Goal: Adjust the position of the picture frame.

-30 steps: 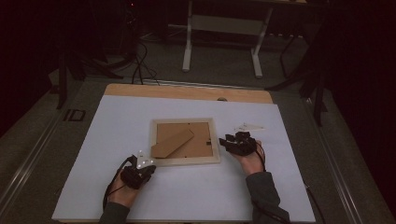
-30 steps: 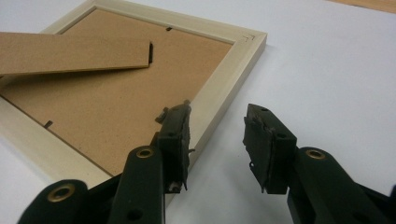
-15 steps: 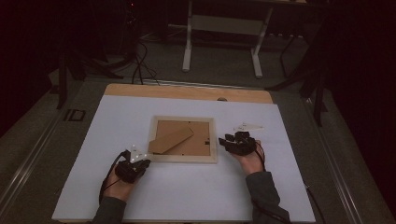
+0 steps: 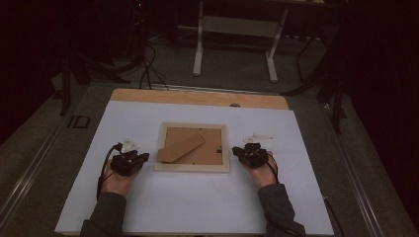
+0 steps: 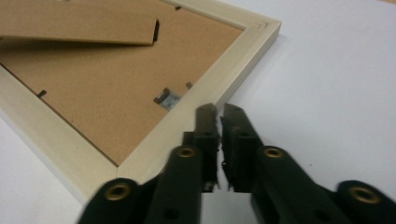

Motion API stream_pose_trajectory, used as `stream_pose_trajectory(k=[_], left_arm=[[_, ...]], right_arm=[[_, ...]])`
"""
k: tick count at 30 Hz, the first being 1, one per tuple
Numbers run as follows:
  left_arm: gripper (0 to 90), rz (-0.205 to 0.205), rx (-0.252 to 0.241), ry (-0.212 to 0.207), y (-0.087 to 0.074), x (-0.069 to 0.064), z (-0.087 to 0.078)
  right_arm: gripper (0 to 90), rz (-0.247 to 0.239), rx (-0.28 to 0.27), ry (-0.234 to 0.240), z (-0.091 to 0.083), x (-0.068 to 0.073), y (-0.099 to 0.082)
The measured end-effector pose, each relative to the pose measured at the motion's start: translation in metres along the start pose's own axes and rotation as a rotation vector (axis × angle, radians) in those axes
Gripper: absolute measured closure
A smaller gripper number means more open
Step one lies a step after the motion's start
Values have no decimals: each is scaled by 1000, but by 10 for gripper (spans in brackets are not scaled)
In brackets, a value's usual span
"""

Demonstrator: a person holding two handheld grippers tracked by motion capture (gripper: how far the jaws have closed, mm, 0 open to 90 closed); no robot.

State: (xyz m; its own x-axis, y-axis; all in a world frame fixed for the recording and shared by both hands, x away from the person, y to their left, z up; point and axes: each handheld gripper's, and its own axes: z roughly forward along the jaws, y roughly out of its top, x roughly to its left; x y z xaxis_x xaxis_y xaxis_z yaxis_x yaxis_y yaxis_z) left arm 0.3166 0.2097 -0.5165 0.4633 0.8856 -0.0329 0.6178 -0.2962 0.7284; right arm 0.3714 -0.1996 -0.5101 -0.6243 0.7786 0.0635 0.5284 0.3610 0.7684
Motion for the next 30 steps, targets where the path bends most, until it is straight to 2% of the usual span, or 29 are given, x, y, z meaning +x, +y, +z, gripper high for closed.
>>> stream_pose_trajectory(k=[8,12,14,19,23,30], left_arm=[[900,0,35,-11,2,2,19],[900,26,44,-34,4,-3,23],[900,60,44,-32,5,-8,26],[900,17,34,-52,6,-5,28],[900,14,36,-48,7,-7,28],[900,1,34,-46,8,-10,30]], right_arm=[[896,-1,45,0,8,7,-8],[896,-13,66,2,11,10,-13],[896,-10,71,4,12,12,-14],[896,-3,93,9,14,11,-17],[897,21,85,23,13,9,-19],[897,23,87,27,10,8,-21]])
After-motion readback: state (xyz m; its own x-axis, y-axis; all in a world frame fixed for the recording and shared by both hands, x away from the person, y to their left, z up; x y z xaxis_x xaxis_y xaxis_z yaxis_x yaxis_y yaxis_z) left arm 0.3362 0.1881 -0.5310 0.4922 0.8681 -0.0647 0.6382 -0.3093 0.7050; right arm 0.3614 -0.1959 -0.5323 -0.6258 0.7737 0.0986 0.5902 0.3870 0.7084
